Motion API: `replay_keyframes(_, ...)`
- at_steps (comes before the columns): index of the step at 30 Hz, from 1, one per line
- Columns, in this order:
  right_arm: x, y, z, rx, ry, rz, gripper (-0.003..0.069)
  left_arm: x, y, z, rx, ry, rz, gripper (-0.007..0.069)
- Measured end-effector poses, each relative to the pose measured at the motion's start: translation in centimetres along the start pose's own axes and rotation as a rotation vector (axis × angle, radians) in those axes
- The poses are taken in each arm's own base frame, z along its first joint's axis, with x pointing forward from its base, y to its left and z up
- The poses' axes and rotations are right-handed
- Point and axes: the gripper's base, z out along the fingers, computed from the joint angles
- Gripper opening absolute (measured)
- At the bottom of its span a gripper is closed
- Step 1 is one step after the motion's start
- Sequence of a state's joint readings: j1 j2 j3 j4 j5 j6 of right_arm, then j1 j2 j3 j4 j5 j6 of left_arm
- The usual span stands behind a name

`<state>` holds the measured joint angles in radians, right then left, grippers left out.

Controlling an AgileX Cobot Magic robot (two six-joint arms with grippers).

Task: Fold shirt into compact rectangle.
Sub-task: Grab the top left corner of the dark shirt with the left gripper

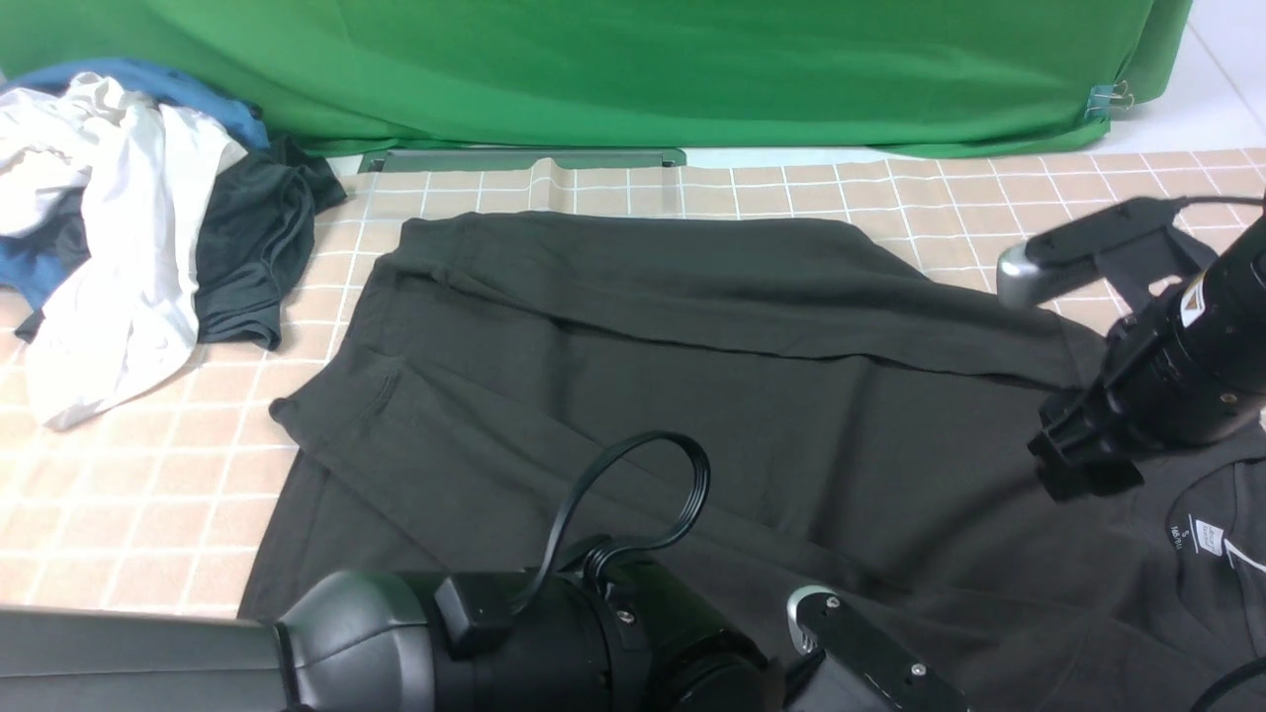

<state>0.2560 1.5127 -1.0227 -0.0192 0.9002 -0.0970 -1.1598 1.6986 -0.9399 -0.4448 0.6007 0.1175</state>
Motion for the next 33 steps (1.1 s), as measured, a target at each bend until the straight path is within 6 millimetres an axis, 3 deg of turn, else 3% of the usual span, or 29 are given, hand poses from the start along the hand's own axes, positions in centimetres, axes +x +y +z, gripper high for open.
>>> replay_keyframes(3, 0.4, 0.0, 0.0, -0.005, 0.046, -0.029, 0.0525, -0.3, 0.2, -0.6, -0.019, 0.021, 0.009, 0.0455)
replay_keyframes(8, 0.8, 0.6, 0.1, -0.066, 0.09, -0.078, 0.0525, -2.5, 2.0, -4.4, -0.131, 0.039, -0.093, 0.0488)
replay_keyframes(11, 0.5, 1.0, 1.4, -0.115, 0.115, -0.085, 0.0525, -4.2, 5.5, -8.1, -0.267, 0.003, -0.187, 0.0421)
replay_keyframes(14, 0.3, 1.0, 3.5, -0.135, 0.177, -0.095, 0.0525, -4.9, 8.5, -11.1, -0.318, -0.056, -0.283, 0.0291)
replay_keyframes(18, 0.5, 1.4, 5.9, -0.182, 0.262, -0.12, 0.0525, -4.7, 11.1, -13.3, -0.327, -0.107, -0.372, 0.0118)
replay_keyframes(23, 0.5, 1.7, 7.0, -0.223, 0.293, -0.137, 0.0509, -4.4, 12.6, -14.3, -0.339, -0.126, -0.403, 0.0017)
replay_keyframes(29, 0.8, 1.8, 7.6, -0.244, 0.335, -0.161, 0.03, -4.6, 12.7, -14.4, -0.332, -0.147, -0.388, 0.0019)
replay_keyframes(33, 0.9, 1.8, 8.2, -0.249, 0.359, -0.16, 0.0087, -4.8, 12.7, -14.4, -0.327, -0.17, -0.384, 0.0019)
